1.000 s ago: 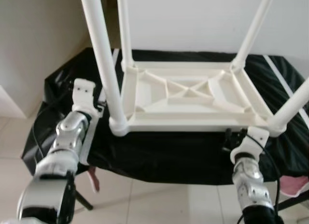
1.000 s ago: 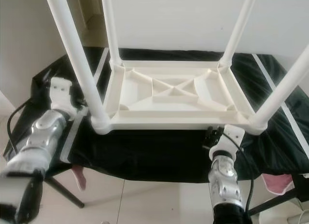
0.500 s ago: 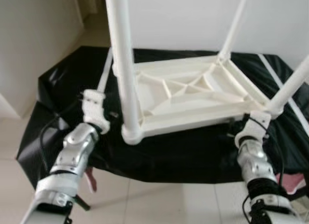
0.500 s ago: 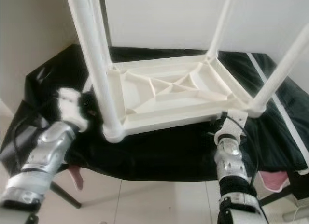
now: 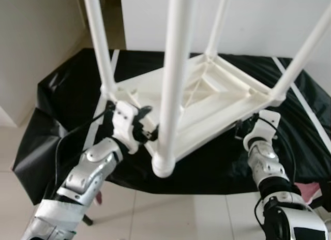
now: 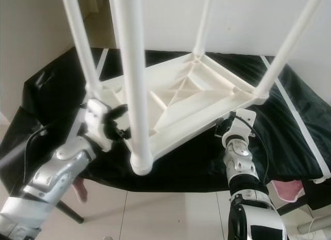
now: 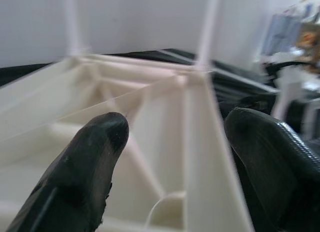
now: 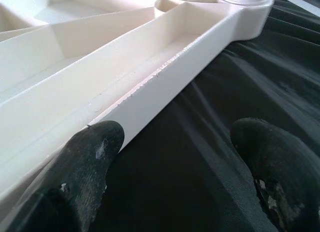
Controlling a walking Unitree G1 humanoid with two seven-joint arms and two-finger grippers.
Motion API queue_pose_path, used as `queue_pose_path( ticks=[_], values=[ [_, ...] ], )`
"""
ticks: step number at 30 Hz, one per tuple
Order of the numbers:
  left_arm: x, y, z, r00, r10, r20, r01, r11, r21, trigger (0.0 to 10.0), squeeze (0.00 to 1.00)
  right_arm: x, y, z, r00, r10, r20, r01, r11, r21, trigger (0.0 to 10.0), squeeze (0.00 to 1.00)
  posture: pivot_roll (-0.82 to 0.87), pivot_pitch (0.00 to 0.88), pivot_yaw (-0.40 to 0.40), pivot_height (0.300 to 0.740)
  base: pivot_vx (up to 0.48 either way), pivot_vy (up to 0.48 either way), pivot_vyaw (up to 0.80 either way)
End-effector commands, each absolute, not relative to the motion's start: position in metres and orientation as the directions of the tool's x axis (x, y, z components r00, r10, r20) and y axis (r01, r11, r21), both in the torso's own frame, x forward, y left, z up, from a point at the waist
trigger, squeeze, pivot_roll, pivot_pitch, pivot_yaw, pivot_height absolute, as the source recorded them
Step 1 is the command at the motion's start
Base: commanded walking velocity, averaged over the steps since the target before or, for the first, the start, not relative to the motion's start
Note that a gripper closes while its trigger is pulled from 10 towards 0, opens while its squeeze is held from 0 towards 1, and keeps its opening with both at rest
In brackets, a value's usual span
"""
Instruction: Building children table
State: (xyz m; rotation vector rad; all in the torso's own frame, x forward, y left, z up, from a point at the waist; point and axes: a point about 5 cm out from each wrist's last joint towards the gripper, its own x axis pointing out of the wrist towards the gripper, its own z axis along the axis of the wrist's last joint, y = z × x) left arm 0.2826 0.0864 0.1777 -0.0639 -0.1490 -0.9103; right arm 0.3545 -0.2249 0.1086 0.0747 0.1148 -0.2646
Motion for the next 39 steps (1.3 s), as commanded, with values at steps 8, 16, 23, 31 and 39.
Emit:
queue_pose_path(
  ticks=[8, 16, 23, 31, 39],
  values=[
    [0.239, 0.048, 0.177, 0.045, -0.987, 0.153, 0.997, 0.053, 0.050, 10.0, 0.00, 0.358, -0.212, 0.106, 0.975, -0.187, -0.119, 0.196, 0.978, 0.067, 10.0, 0.00, 0.01, 0.000, -0.029, 0.740, 0.000, 0.000, 0.00],
    [0.281, 0.098, 0.177, 0.335, -0.940, 0.068, 0.930, 0.341, 0.139, 10.0, 0.00, 0.340, -0.249, 0.107, 0.938, -0.346, -0.037, 0.348, 0.936, 0.063, 10.0, 0.00, 0.01, 0.000, -0.024, 0.740, 0.000, 0.000, 0.00],
    [0.295, 0.134, 0.181, 0.467, -0.883, 0.053, 0.867, 0.468, 0.171, 10.0, 0.00, 0.326, -0.264, 0.107, 0.927, -0.376, 0.000, 0.376, 0.925, 0.052, 10.0, 0.00, 0.00, 0.000, -0.021, 0.740, 0.000, 0.000, 0.00],
    [0.285, 0.180, 0.172, 0.544, -0.838, -0.038, 0.829, 0.530, 0.177, 10.0, 0.00, 0.308, -0.274, 0.110, 0.916, -0.396, 0.057, 0.394, 0.918, 0.046, 10.0, 0.00, -0.02, 0.000, -0.011, 0.740, 0.000, 0.000, 0.00],
    [0.251, 0.176, 0.151, 0.384, -0.916, -0.118, 0.922, 0.373, 0.103, 10.0, 0.00, 0.300, -0.279, 0.111, 0.915, -0.398, 0.068, 0.396, 0.917, 0.036, 10.0, 0.00, -0.01, 0.000, -0.018, 0.740, 0.000, 0.000, 0.00]
  ],
)
